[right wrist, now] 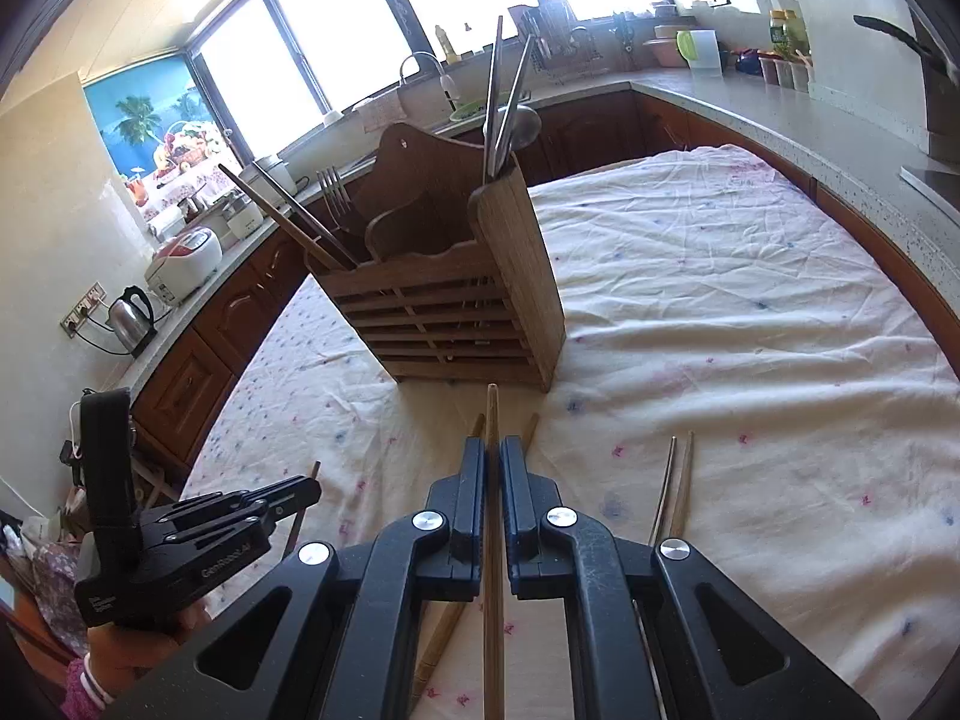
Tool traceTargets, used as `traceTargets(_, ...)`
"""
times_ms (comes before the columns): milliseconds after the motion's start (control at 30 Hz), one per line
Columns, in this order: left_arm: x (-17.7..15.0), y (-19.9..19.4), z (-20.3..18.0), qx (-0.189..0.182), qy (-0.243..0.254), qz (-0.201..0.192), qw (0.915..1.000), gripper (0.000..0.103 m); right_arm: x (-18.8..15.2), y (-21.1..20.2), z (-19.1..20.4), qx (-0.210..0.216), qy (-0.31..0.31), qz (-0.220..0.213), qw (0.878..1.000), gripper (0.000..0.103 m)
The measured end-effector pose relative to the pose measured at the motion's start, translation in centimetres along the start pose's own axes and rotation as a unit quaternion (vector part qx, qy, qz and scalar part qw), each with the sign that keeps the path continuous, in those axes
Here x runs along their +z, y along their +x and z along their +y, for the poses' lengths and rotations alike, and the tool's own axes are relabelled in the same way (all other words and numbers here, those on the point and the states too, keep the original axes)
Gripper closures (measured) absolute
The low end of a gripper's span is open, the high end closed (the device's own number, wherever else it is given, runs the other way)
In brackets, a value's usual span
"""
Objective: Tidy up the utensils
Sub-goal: 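Lift the chopsticks upright and lower them into the wooden holder with both tools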
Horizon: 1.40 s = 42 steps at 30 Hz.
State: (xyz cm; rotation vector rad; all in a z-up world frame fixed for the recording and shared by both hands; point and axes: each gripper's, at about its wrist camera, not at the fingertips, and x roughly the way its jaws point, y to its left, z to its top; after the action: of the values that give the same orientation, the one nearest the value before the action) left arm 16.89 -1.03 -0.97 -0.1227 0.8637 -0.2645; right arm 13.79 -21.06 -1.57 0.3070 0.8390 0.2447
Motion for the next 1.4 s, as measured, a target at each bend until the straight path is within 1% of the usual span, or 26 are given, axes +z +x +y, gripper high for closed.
traceTargets(100,1.0,-3.3,-0.1,-0.02,0.0,-0.035,0.9992,0.099,0.8,-1.3,0.8,0.01,-0.007,-0.017,1.0,0.098)
traceTargets(233,2.1,-7.1,-0.8,-0.035,0.008,-0.076,0.9964,0.099,1.9,-3.3,2.1,0.021,-0.021,-0.044,0.999,0.098)
traceTargets(333,2.9,-9.1,-0.8,-0.047,0.008,-0.099,0.994,0.099,2.8,-4.8,2.8,0.027,-0.029,-0.064,0.997,0.098)
traceTargets(467,3.8,-10.8,-1.2,-0.049,0.015,-0.124,0.9909,0.099,3.9,-6.6,3.3,0.03,-0.037,-0.089,0.995,0.098)
traceTargets(733,6.1,-11.8,-1.7,-0.043,0.022,-0.154,0.9869,0.099,6.5,-8.5,3.7,0.031,-0.049,-0.128,0.99,0.098)
traceTargets(900,7.8,-12.0,-1.9,-0.039,0.023,-0.17,0.9843,0.099,8.0,-8.4,3.5,0.029,-0.049,-0.141,0.988,0.098)
traceTargets(1000,9.3,-12.5,-2.0,-0.035,0.023,-0.189,0.9811,0.099,9.1,-8.4,3.3,0.028,-0.048,-0.152,0.987,0.098)
traceTargets(1100,11.2,-13.3,-2.0,-0.032,0.021,-0.213,0.9762,0.099,10.5,-8.5,3.3,0.026,-0.047,-0.171,0.984,0.098)
traceTargets(1233,14.3,-14.1,-2.1,-0.026,0.015,-0.253,0.9669,0.099,12.9,-9.0,3.5,0.021,-0.046,-0.206,0.977,0.098)
traceTargets(1300,15.8,-14.0,-2.1,-0.02,0.009,-0.266,0.9637,0.099,14.2,-9.0,3.6,0.02,-0.042,-0.222,0.974,0.098)
traceTargets(1400,17.5,-13.3,-2.0,-0.012,0.003,-0.282,0.9592,0.099,15.8,-8.5,3.4,0.006,-0.037,-0.242,0.969,0.098)
